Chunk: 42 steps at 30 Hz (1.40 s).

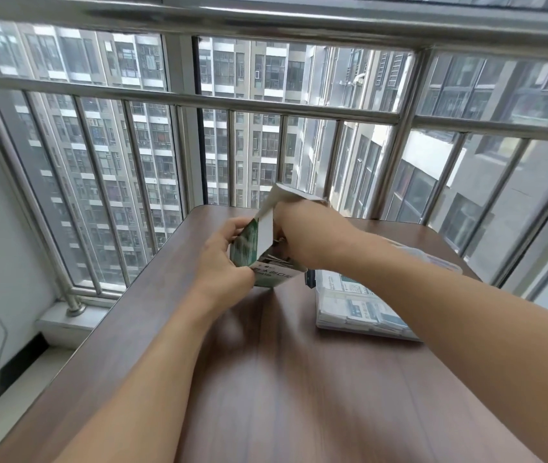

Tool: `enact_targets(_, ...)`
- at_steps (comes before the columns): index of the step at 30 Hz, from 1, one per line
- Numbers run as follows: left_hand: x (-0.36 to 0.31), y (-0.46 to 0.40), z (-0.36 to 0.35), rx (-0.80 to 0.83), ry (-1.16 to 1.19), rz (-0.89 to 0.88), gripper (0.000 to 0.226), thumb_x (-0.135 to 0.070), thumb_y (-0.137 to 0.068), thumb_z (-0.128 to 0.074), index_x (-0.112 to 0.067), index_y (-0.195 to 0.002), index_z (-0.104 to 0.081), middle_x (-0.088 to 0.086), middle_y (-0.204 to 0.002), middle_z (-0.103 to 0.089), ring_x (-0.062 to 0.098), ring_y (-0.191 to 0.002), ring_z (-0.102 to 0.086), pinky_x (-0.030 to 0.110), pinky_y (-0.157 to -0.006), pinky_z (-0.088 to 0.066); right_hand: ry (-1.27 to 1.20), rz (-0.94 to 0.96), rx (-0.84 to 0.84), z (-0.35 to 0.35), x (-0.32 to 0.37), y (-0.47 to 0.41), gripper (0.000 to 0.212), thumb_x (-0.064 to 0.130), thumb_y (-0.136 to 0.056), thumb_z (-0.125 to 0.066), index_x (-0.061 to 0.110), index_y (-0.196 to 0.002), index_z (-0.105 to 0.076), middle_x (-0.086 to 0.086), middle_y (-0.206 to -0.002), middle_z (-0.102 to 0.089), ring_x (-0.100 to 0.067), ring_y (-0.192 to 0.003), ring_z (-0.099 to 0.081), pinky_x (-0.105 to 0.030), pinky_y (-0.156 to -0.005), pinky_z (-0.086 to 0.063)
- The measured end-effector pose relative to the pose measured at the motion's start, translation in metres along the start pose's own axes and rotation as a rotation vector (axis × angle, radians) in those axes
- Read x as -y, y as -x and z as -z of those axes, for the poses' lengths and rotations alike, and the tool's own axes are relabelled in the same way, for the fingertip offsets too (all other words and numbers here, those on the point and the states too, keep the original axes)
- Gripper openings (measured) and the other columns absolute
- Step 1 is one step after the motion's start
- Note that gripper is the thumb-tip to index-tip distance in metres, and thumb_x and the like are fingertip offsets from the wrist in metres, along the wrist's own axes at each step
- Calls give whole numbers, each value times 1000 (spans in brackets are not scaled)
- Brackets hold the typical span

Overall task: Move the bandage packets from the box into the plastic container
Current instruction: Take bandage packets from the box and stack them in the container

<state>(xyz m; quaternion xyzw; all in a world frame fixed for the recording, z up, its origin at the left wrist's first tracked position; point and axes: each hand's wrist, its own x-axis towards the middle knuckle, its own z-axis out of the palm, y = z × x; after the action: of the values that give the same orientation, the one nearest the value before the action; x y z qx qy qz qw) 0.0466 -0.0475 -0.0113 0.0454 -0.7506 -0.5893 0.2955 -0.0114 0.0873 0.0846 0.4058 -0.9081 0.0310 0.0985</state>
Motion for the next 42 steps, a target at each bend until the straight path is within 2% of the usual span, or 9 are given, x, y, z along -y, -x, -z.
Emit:
enact_targets(4,4,-3,3,18,19,194,69,3,-40,-55,-25,-102,-64,8,-104,-69,27,-100,-68,44,-60,-62,-189,-5,-95,23,-6,4,20,5,-92,-70,16,-107,-77,0,-104,-73,-4,-62,-59,-28,-64,-59)
enact_targets(9,2,-3,5,21,18,284,63,2,-46,-58,-21,-104,-59,11,-108,-68,30,-107,-66,34,-68,-60,-388,-3,-212,56,-29,22,17,9,-95,-68,9,-110,-77,-1,-103,-73,-6,-51,-63,-18,-46,-54)
enact_targets(12,-3,0,8,-151,28,118,76,-17,-46,-62,-21,-122,-56,1,-121,-60,23,-117,-59,41,-92,-55,-631,-28,-205,64,-54,37,12,6,-93,-70,8,-102,-77,-3,-90,-76,-9,-44,-61,-19,-43,-51)
enact_targets(14,-18,2,7,-317,109,-118,58,-17,-62,-60,-15,-120,-58,-2,-117,-59,15,-113,-56,36,-99,-47,-753,-27,-147,61,-65,48,10,5,-91,-71,10,-98,-78,-4,-87,-77,-13,-46,-63,-25,-45,-55)
enact_targets(17,-48,7,-4,-185,196,-291,37,-30,-83,-54,-12,-115,-58,-1,-108,-60,13,-103,-57,31,-92,-47,-816,-19,-70,45,-73,56,12,5,-90,-72,11,-98,-78,-3,-87,-79,-17,-50,-66,-33,-52,-61)
enact_targets(22,-70,23,-28,213,225,61,59,-66,-95,-32,-23,-121,-63,1,-116,-70,24,-108,-68,50,-95,-55,-852,45,-18,39,-77,62,12,4,-91,-69,9,-99,-77,-3,-85,-78,-16,-54,-67,-32,-55,-62)
enact_targets(28,-80,33,-34,513,498,393,56,-46,-106,-27,-8,-128,-62,21,-106,-72,25,-73,-68,30,-46,-55,-662,90,-26,37,-77,58,11,9,-93,-69,10,-102,-76,11,-79,-75,-5,-58,-61,-24,-56,-57)
enact_targets(37,-81,35,-44,362,814,542,35,-30,-107,-42,-7,-121,-65,10,-89,-70,18,-68,-64,24,-47,-52,-531,24,8,32,-64,60,66,36,-88,-75,31,-147,-47,15,-133,-57,-5,-114,-55,-31,-96,-50)
enact_targets(42,-81,39,-52,252,733,494,40,-38,-108,-38,-11,-119,-66,7,-84,-66,16,-65,-61,23,-45,-48,-517,29,-7,31,-55,61,66,34,-87,-77,25,-146,-50,11,-132,-58,-4,-111,-53,-29,-100,-48)
